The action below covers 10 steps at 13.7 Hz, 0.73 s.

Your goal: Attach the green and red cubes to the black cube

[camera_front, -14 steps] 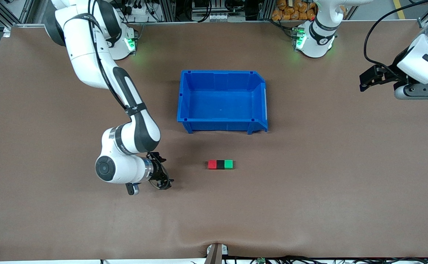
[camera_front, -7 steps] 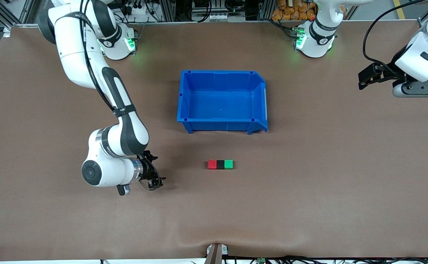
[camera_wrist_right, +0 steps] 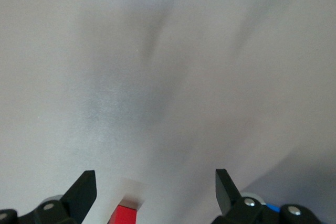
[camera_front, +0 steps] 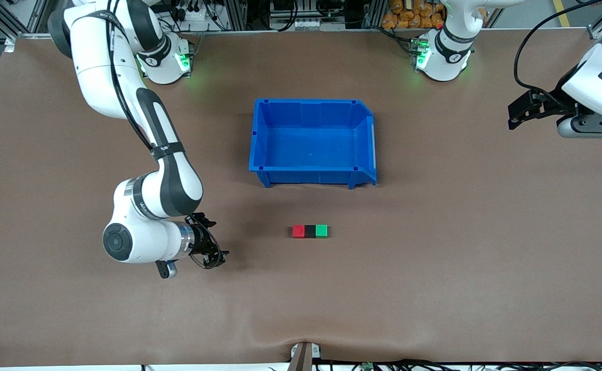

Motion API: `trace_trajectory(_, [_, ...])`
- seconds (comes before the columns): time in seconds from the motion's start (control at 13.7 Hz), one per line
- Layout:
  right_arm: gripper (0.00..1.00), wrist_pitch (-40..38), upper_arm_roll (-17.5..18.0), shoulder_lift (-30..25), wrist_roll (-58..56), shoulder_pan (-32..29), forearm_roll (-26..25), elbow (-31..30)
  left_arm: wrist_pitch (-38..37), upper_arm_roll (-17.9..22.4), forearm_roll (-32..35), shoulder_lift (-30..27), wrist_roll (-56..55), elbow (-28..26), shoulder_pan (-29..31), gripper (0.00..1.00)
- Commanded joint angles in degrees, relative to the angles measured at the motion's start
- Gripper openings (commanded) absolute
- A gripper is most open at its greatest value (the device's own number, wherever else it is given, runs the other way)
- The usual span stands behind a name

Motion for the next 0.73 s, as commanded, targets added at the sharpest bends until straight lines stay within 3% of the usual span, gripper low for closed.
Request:
trace_trajectory(0.0, [1.0, -2.3, 0.7, -1.3, -3.3, -1.5, -1.1, 0.0, 0.2, -0.3, 0.0, -1.3, 1.2, -0.8, 0.6, 1.0])
trace_trajectory(0.66, [1.0, -7.8, 0.8, -3.5, -13.2, -5.3, -1.1, 0.0, -2.1, -0.6, -0.1, -2.4, 1.1, -0.8, 0.5, 1.0])
